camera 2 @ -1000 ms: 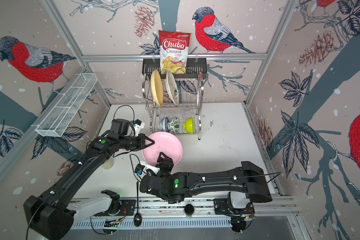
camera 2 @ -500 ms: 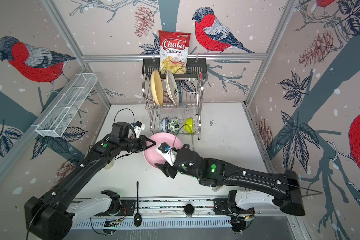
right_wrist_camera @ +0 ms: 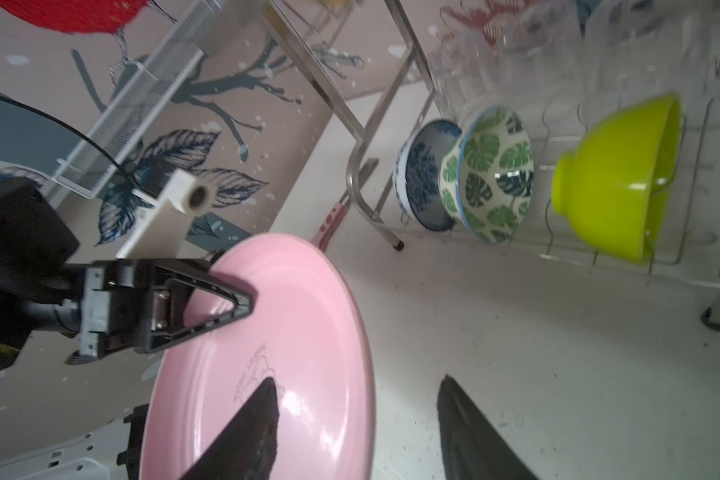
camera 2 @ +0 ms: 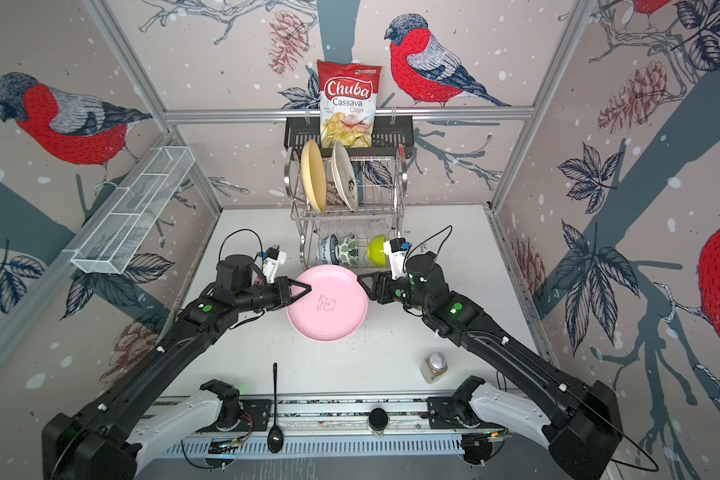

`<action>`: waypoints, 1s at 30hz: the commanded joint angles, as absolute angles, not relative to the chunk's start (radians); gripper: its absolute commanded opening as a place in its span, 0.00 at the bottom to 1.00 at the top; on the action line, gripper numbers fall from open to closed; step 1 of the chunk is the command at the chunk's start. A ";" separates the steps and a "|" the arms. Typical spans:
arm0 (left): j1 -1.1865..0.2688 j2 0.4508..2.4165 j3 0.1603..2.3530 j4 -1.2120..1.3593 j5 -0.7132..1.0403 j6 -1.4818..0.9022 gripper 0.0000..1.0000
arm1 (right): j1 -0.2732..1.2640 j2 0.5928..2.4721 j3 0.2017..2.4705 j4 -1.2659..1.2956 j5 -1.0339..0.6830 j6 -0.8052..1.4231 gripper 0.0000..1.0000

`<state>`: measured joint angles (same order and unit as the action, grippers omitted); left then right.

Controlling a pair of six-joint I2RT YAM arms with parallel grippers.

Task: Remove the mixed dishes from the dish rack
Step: 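Lower the pink plate onto the table with the right gripper while the left approaches, then open the right gripper and draw both grippers back from the pink plate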

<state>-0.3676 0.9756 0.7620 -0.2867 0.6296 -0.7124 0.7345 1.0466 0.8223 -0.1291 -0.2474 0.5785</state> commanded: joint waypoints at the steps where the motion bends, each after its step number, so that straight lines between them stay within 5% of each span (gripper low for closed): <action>1: -0.358 0.962 0.746 -0.195 0.647 -0.741 0.00 | 0.730 1.082 0.815 -0.150 -0.320 0.618 0.61; 5: -0.343 0.955 0.713 -0.150 0.661 -0.769 0.00 | 0.740 1.123 0.808 -0.129 -0.369 0.636 0.49; 9: -0.329 0.943 0.668 -0.108 0.663 -0.792 0.00 | 0.747 1.135 0.772 -0.092 -0.358 0.666 0.22; 12: -0.328 0.932 0.619 -0.061 0.654 -0.815 0.00 | 0.754 1.129 0.734 -0.055 -0.336 0.702 0.11; 19: -0.400 0.902 0.445 0.103 0.572 -0.885 0.00 | 0.771 1.121 0.669 -0.039 -0.219 0.745 0.00; 27: -0.479 0.958 0.334 0.200 0.421 -0.894 0.72 | 0.765 1.117 0.568 0.028 -0.152 0.785 0.00; 30: -0.479 0.964 0.335 0.206 0.389 -0.888 0.88 | 0.753 1.123 0.523 0.069 -0.137 0.802 0.00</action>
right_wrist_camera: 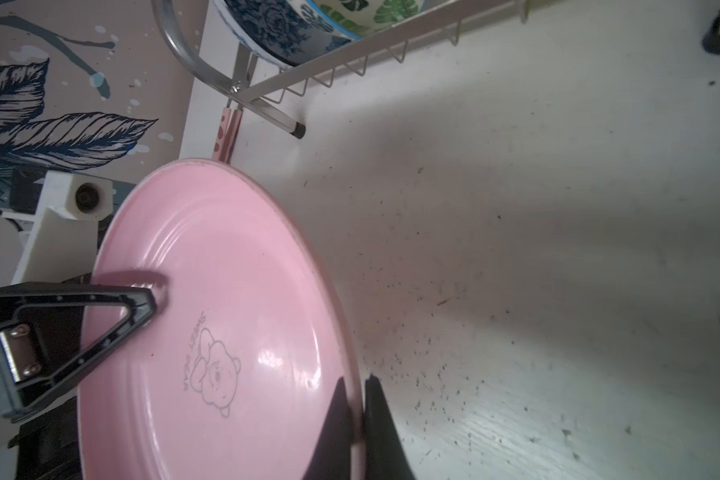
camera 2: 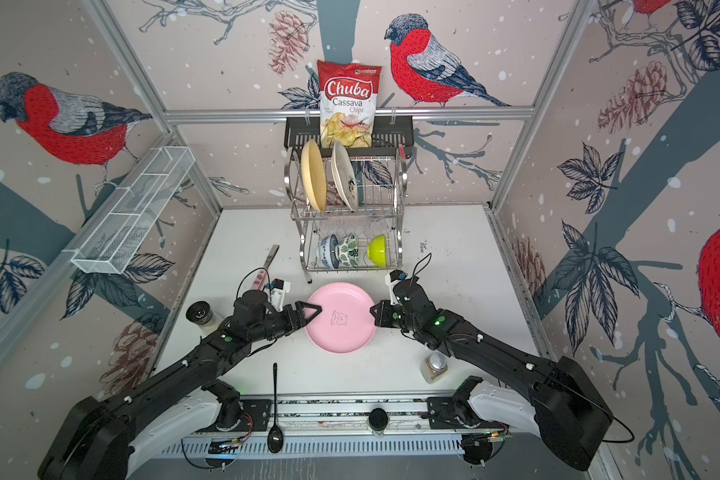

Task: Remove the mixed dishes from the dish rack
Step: 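Open the right gripper and draw both grippers back from the pink plate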

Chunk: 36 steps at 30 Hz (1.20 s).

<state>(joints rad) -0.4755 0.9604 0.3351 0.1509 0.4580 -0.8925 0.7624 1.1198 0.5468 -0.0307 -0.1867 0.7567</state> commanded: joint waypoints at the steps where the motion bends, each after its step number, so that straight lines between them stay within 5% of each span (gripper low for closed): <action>1: -0.479 0.963 0.337 0.199 0.376 -0.883 0.91 | 0.748 1.124 0.510 0.083 -0.135 0.804 0.00; 13: -0.479 0.908 0.350 0.114 0.192 -0.853 0.96 | 0.726 1.201 0.431 0.193 -0.067 0.809 0.00; 23: -0.479 0.893 0.368 0.114 0.052 -0.880 0.96 | 0.829 1.281 0.508 0.103 0.175 0.812 0.00; 36: -0.477 0.872 0.362 0.120 -0.022 -0.913 0.96 | 0.888 1.410 0.547 0.095 0.149 0.841 0.00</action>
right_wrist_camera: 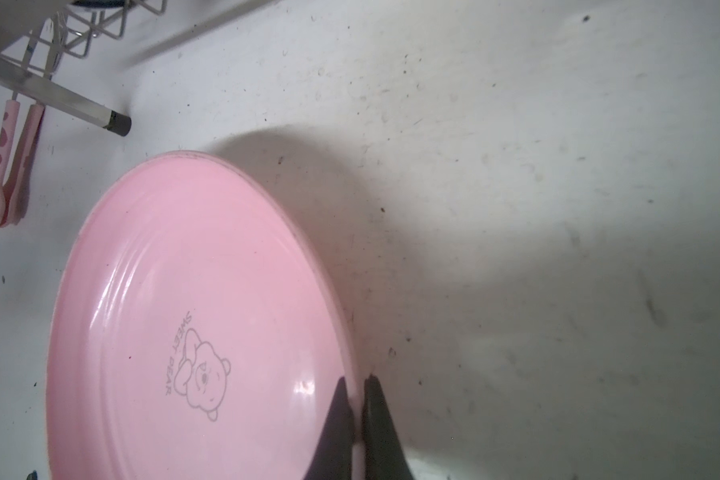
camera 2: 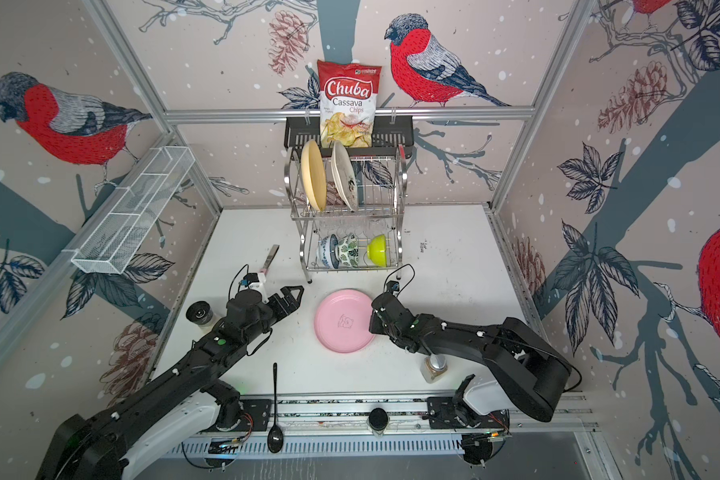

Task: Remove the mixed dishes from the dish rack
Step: 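Open the right gripper and draw both grippers back from the pink plate, then raise the right gripper and reach toward the white plate in the rack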

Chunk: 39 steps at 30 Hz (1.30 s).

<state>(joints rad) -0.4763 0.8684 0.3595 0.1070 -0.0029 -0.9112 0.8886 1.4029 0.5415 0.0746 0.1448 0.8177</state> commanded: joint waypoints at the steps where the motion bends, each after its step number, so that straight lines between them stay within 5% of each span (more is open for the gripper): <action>1: -0.477 0.876 0.358 0.121 -0.019 -0.914 0.96 | 0.889 1.420 0.555 0.087 0.151 0.842 0.00; 10: -0.477 0.829 0.283 0.148 -0.013 -0.955 0.96 | 0.887 1.517 0.617 0.079 0.098 0.839 0.03; 17: -0.477 0.817 0.256 0.142 -0.019 -0.963 0.96 | 0.890 1.538 0.618 0.095 0.076 0.845 0.20; 21: -0.476 0.836 0.255 0.156 -0.005 -0.967 0.96 | 0.890 1.490 0.604 0.093 0.091 0.840 0.40; 27: -0.477 0.839 0.258 0.163 -0.010 -0.955 0.96 | 0.890 1.310 0.580 0.026 0.152 0.820 0.54; 39: -0.472 0.892 0.328 0.201 -0.008 -0.910 0.96 | 0.898 0.747 0.584 -0.247 0.335 0.753 0.60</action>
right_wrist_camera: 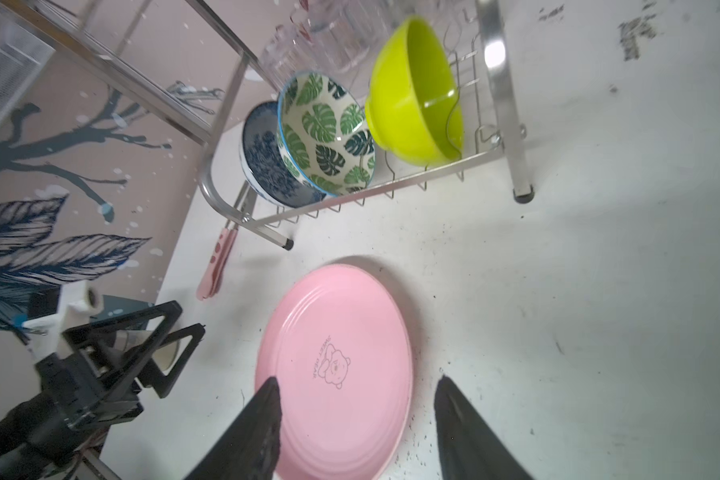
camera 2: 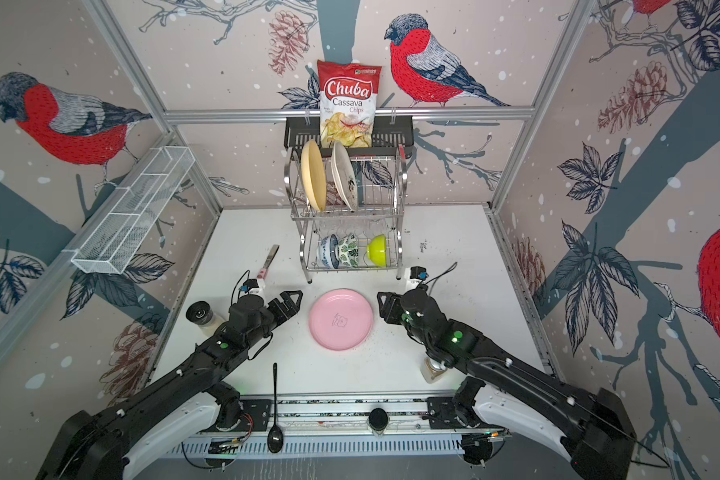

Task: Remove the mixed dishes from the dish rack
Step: 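Raise the right gripper and reach toward the white plate in the rack, then close the right gripper on the white painted plate's rim in the rack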

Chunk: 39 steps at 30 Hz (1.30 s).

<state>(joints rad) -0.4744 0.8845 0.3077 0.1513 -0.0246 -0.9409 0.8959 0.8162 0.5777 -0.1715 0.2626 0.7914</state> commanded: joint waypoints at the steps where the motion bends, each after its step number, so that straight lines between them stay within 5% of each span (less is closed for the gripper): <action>1: -0.472 0.898 0.337 0.196 -0.008 -0.902 0.96 | 0.899 0.708 0.591 -0.254 0.343 0.740 0.60; 10: -0.465 0.945 0.384 0.196 -0.002 -0.881 0.96 | 0.920 0.698 0.840 -0.279 0.363 0.558 0.59; 21: -0.442 0.965 0.393 0.187 0.039 -0.868 0.96 | 0.935 1.134 1.254 -0.181 0.408 0.260 0.55; 39: -0.430 0.940 0.439 0.076 0.067 -0.805 0.96 | 0.771 1.750 1.994 -0.330 0.176 0.021 0.57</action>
